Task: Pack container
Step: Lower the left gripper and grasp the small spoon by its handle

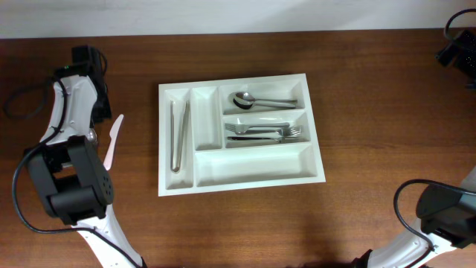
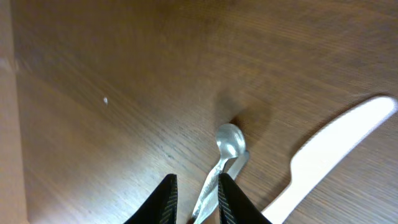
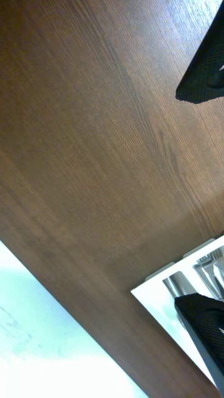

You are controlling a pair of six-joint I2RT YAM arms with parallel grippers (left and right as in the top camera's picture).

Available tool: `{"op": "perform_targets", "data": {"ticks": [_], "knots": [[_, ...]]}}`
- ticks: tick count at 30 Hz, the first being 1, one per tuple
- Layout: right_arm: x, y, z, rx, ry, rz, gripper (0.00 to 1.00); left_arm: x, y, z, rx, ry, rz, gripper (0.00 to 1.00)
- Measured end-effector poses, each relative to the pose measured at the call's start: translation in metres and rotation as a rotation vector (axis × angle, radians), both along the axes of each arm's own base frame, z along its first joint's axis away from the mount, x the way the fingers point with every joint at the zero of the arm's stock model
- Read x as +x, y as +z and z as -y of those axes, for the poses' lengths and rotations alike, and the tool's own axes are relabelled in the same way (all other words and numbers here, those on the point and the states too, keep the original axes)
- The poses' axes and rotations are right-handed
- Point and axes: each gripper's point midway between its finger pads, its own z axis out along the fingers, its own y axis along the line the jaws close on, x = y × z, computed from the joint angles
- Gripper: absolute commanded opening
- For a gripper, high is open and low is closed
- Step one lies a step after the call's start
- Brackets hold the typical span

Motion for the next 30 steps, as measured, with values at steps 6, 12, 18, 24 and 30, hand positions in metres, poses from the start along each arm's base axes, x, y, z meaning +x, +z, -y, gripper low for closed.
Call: {"op": "perform_targets", "data": {"ticks": [6, 12, 18, 24, 30], "knots": [[0.000, 0.000, 0.000, 0.000, 0.000, 0.000, 0.99, -0.008, -0.024, -0.004, 0.028, 0.039, 0.006, 0.28], [0.000, 0.000, 0.000, 0.000, 0.000, 0.000, 0.99, -0.009, -0.038, -0.005, 0.039, 0.051, 0.028, 0.33], [0.000, 0.000, 0.000, 0.000, 0.000, 0.000, 0.99, -0.005, -0.044, -0.006, 0.041, 0.051, 0.058, 0.37], [0.000, 0.000, 0.000, 0.000, 0.000, 0.000, 0.99, -0.005, -0.050, -0.001, 0.014, 0.045, 0.063, 0.38], [0.000, 0.000, 0.000, 0.000, 0.000, 0.000, 0.99, -0.001, -0.050, 0.002, 0.005, 0.037, 0.078, 0.39]]}}
